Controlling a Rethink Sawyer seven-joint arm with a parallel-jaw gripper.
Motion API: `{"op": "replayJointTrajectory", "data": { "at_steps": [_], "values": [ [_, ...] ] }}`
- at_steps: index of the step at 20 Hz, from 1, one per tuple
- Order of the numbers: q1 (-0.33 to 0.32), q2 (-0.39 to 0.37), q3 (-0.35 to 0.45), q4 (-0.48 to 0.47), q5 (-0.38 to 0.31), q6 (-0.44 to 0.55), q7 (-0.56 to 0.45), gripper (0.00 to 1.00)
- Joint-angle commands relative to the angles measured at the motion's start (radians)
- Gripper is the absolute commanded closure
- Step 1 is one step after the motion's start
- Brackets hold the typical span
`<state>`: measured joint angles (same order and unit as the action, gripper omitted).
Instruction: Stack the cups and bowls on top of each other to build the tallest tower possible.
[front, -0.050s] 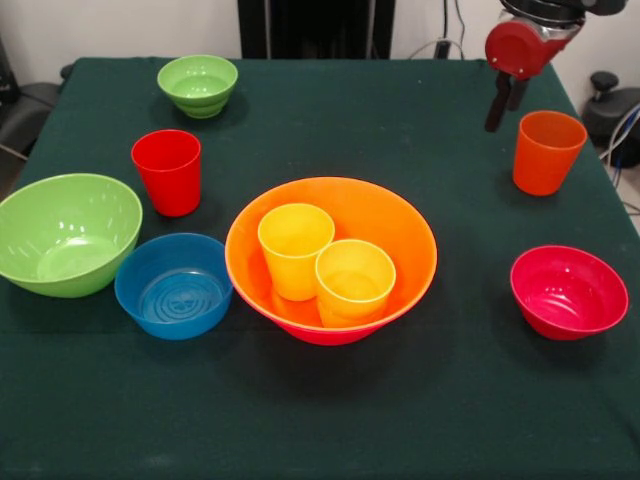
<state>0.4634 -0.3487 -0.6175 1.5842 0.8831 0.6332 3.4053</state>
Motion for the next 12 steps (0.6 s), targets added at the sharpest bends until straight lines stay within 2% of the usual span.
{"op": "replayJointTrajectory", "data": {
  "at_steps": [1,7,12],
  "values": [
    [0.018,0.093,0.081,-0.112,0.033,0.038,0.354,0.00],
    [0.020,0.111,0.102,-0.130,0.048,0.011,0.373,0.00],
    [0.036,0.113,0.087,-0.166,0.047,0.056,0.422,0.00]
  ]
}}
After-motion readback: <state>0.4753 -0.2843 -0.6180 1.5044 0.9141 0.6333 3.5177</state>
